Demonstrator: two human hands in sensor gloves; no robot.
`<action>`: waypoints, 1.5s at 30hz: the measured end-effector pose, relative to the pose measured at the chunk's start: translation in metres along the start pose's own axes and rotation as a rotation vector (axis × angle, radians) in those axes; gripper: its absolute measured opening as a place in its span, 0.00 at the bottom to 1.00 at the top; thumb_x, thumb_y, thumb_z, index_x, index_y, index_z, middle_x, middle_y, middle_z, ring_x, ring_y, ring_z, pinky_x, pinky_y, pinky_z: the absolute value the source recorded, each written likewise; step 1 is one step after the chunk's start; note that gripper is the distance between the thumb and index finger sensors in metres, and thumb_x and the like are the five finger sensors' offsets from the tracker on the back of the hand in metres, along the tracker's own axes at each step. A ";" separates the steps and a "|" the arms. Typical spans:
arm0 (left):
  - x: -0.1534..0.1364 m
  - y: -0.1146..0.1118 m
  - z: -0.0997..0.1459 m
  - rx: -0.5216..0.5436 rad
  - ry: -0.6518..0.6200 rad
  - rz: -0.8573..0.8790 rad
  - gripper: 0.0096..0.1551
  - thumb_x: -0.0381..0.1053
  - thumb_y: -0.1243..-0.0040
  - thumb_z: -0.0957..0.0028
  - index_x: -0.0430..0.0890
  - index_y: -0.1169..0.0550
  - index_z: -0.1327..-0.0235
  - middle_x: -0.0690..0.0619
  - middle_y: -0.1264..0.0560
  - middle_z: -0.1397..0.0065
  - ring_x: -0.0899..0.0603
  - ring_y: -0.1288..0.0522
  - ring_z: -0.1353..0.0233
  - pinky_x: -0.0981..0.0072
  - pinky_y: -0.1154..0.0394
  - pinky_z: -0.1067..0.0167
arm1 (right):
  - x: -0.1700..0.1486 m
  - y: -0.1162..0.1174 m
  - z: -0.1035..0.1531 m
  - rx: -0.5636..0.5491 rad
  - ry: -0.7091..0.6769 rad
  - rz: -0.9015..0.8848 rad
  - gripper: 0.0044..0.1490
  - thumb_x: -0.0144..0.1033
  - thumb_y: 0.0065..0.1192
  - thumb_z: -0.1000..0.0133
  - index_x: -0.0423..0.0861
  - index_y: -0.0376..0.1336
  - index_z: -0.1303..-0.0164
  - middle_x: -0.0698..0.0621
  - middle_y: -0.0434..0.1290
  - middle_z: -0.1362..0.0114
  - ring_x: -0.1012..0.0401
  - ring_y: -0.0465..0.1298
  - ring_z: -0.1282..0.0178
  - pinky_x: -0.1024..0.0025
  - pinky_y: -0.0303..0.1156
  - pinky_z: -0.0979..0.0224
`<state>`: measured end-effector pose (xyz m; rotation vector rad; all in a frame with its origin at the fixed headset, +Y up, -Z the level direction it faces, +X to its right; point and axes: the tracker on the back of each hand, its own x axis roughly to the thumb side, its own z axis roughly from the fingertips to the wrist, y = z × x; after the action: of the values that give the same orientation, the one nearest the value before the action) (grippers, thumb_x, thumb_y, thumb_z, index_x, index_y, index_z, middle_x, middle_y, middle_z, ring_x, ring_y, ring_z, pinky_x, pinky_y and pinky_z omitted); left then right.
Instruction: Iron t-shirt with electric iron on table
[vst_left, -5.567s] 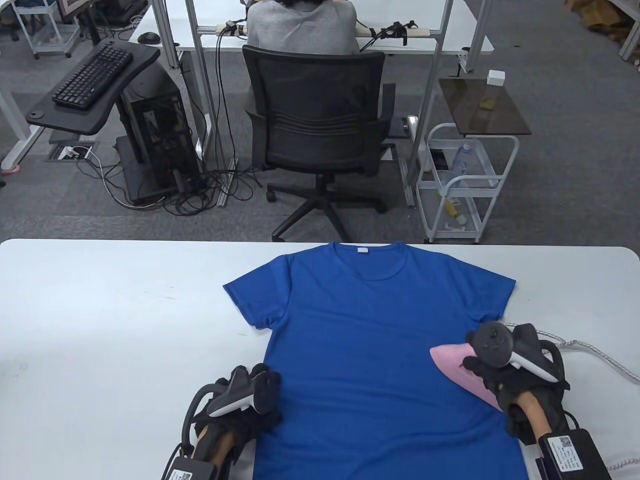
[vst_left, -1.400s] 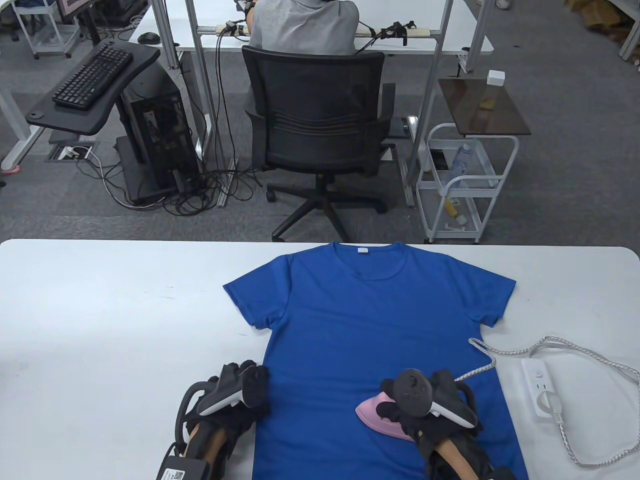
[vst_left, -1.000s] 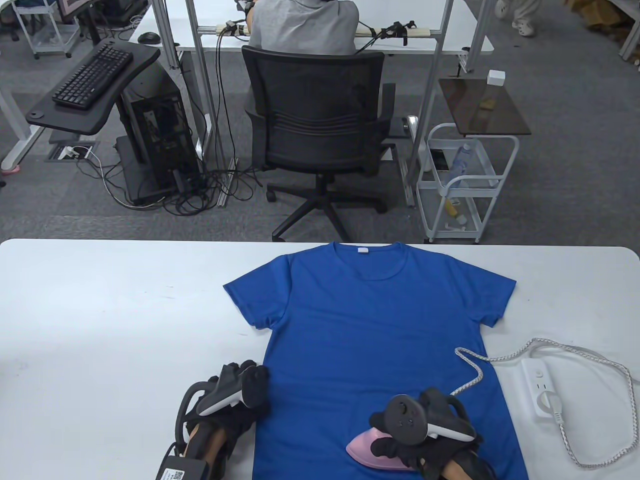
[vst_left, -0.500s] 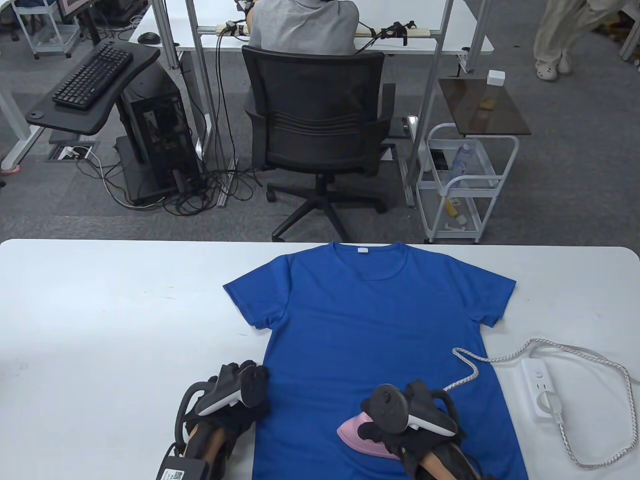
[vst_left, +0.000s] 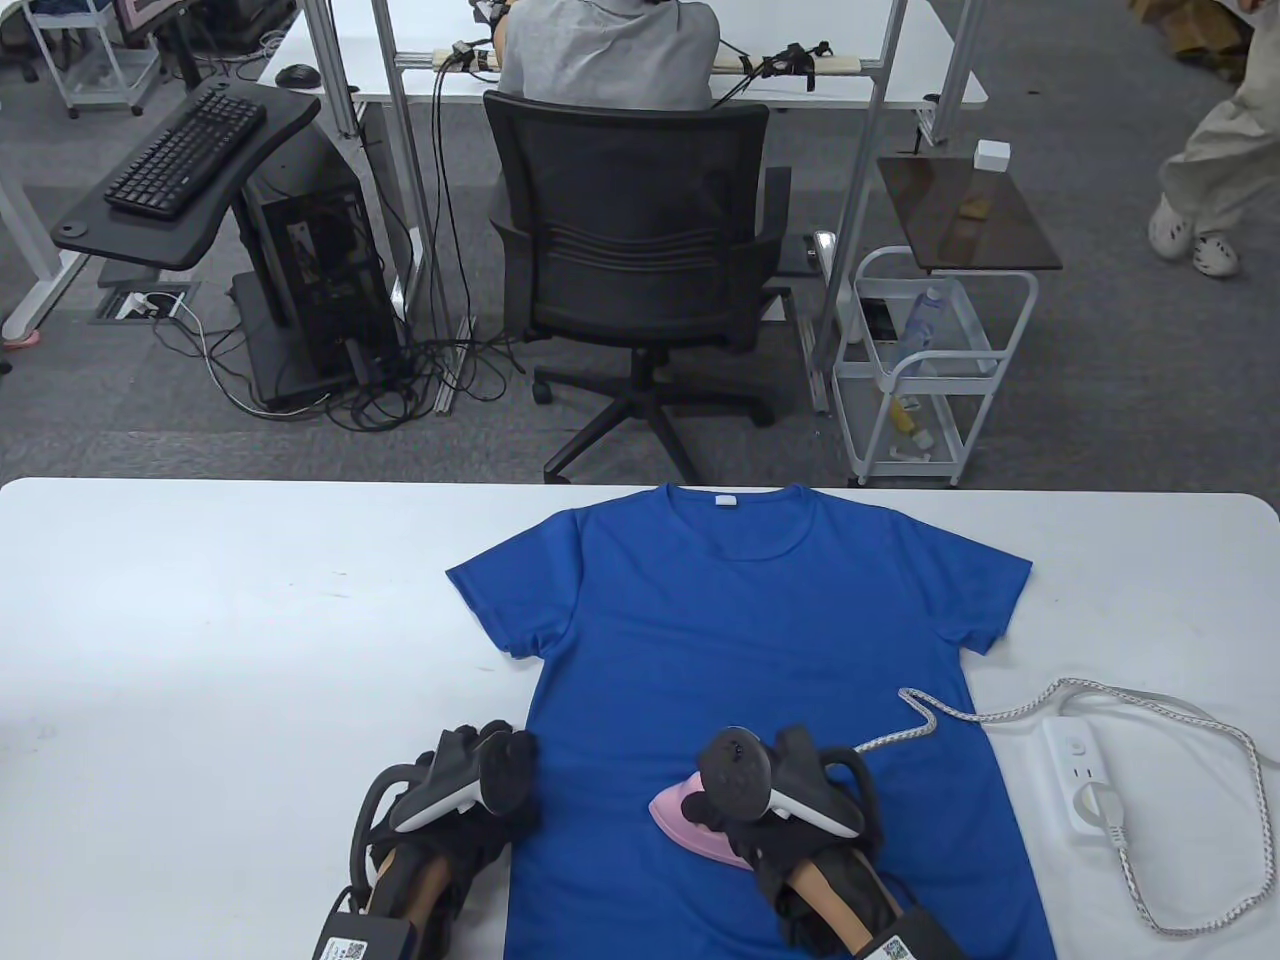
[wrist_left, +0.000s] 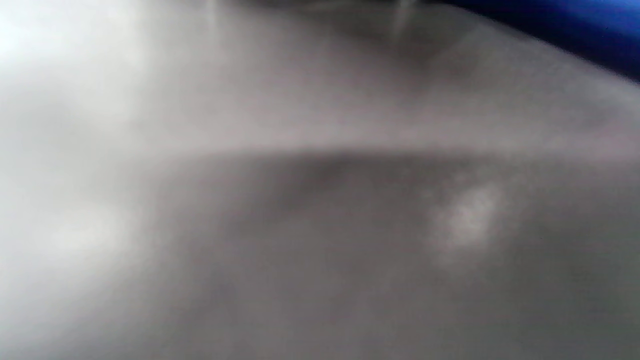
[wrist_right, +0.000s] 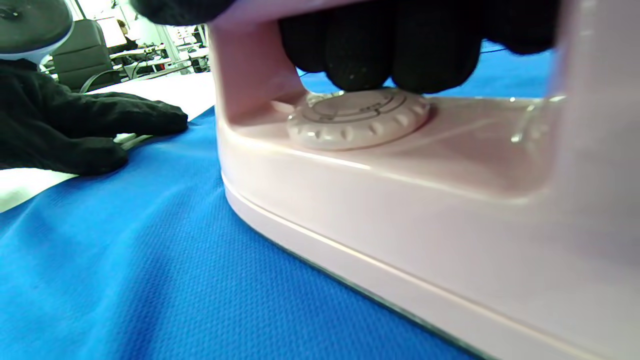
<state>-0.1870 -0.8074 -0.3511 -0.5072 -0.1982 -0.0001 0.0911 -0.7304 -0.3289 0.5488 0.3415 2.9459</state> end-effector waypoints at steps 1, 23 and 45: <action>0.000 0.000 0.000 -0.001 -0.001 0.000 0.46 0.65 0.56 0.49 0.58 0.55 0.20 0.56 0.60 0.15 0.37 0.57 0.16 0.37 0.51 0.25 | 0.001 0.000 0.001 0.011 -0.008 0.005 0.44 0.53 0.52 0.53 0.43 0.66 0.29 0.42 0.77 0.38 0.43 0.78 0.46 0.45 0.73 0.42; -0.001 -0.001 0.000 -0.003 -0.007 0.005 0.46 0.65 0.56 0.49 0.58 0.56 0.20 0.56 0.60 0.15 0.37 0.58 0.16 0.37 0.51 0.25 | 0.039 0.011 0.040 0.139 -0.207 0.024 0.44 0.54 0.52 0.53 0.42 0.66 0.30 0.43 0.77 0.40 0.44 0.79 0.47 0.46 0.74 0.43; -0.002 0.000 0.000 -0.011 -0.011 0.007 0.46 0.65 0.56 0.49 0.58 0.56 0.20 0.57 0.60 0.15 0.38 0.59 0.16 0.38 0.52 0.25 | 0.055 0.007 -0.011 -0.035 -0.019 0.052 0.44 0.53 0.50 0.52 0.40 0.65 0.29 0.42 0.77 0.40 0.44 0.79 0.48 0.46 0.74 0.43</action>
<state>-0.1888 -0.8079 -0.3518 -0.5191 -0.2075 0.0086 0.0359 -0.7302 -0.3187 0.5894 0.2777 2.9882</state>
